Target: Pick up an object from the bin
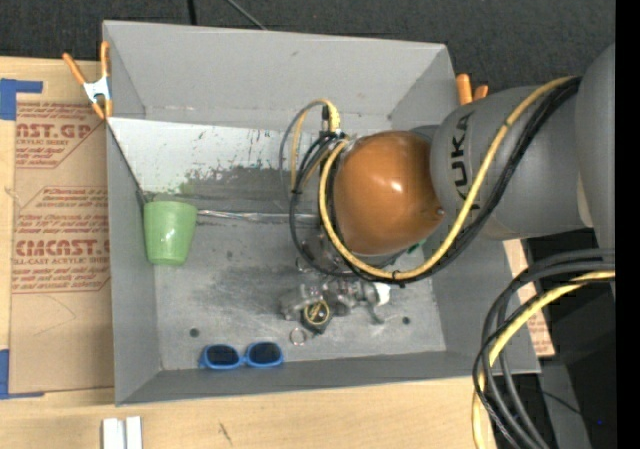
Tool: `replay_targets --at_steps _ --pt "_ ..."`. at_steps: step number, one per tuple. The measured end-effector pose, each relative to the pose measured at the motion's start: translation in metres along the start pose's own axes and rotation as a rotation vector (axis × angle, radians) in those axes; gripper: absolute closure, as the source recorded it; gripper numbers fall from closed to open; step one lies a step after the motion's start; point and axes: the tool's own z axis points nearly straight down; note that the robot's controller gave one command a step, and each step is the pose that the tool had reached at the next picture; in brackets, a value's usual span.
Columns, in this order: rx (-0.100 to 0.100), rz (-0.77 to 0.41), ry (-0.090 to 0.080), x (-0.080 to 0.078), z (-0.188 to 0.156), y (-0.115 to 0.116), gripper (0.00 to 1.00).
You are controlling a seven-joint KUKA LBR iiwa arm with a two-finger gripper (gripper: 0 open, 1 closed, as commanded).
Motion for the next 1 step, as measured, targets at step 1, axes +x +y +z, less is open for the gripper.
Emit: replay_targets --at_steps 1 --pt "0.009 -0.013 -0.001 0.0016 -0.1254 -0.0322 1.0"
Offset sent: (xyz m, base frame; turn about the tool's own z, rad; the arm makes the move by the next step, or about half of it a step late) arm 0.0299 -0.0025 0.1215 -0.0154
